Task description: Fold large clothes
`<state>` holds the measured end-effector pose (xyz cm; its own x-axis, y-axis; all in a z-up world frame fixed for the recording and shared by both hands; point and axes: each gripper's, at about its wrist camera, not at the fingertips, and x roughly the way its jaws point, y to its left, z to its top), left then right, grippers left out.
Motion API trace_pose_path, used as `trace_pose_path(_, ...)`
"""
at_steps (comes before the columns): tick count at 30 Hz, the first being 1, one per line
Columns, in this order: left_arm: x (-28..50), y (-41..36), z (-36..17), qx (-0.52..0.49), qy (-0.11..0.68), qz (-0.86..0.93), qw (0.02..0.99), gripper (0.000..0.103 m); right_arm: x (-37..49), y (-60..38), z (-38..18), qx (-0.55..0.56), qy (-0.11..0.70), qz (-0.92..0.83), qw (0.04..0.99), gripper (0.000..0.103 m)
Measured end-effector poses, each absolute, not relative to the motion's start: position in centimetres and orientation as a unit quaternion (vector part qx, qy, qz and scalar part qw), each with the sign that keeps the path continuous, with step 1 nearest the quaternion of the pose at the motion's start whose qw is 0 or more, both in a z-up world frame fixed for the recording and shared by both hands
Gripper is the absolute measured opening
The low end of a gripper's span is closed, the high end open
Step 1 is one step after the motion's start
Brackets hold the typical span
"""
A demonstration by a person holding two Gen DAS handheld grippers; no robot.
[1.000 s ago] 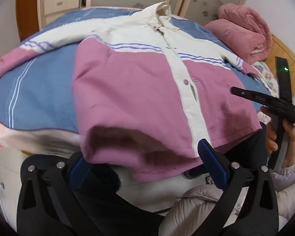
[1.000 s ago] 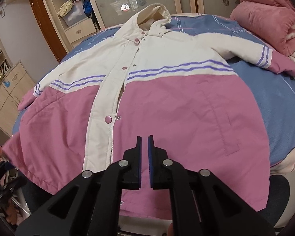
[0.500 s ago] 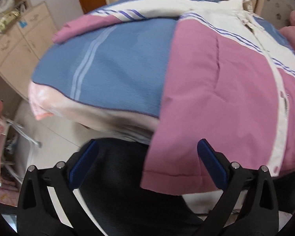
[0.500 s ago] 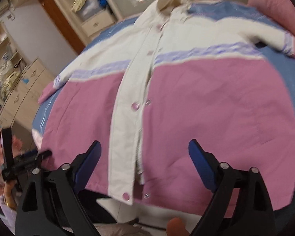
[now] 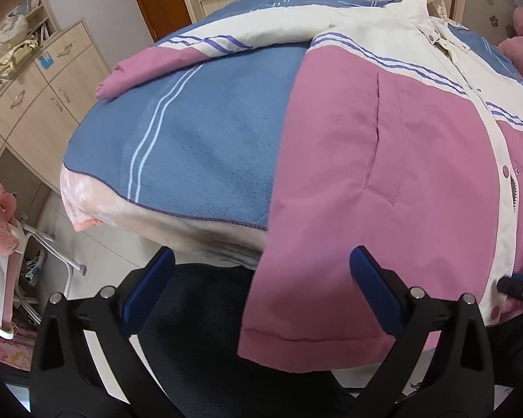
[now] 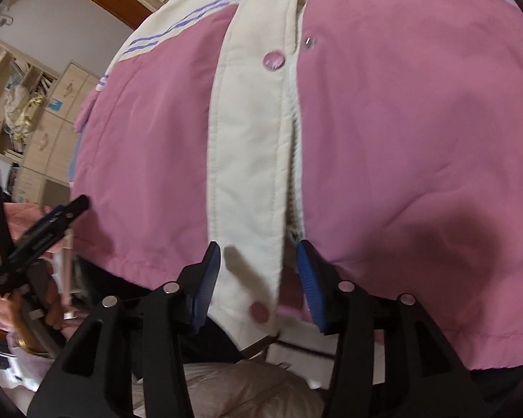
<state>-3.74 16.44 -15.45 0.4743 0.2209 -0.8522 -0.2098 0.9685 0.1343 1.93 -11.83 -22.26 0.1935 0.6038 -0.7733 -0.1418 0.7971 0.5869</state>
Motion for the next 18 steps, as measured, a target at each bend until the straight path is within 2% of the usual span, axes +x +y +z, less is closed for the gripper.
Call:
trace_pose_path(3,-3.7,16.1,-15.5,0.010,0.497,0.123,0.859,0.101,1.9,-11.2,-22.5,0.211,0.580,0.274,0.737,0.042)
trace_pose_path(5,-3.6,15.9,-15.6,0.013,0.499,0.122,0.858,0.101,1.8,-10.8,-22.0,0.189,0.566,0.265,0.757,0.012)
trace_pose_path(6,-3.5,15.8,-15.6,0.013,0.499,0.122,0.858,0.101,1.8,-10.9,-21.5,0.186,0.560,0.265,0.763,0.005)
trace_pose_path(12,-3.1,14.8,-15.7,0.018,0.503,0.113,0.856,0.101,-0.5,-10.7,-15.1,0.130,0.457,0.311,0.823,0.002)
trace_pose_path(18,-2.7,12.4,-15.3,0.022,0.497,0.073,0.865,0.101,-2.3,-13.2,-11.2,0.105,0.418,0.306,0.849,0.002)
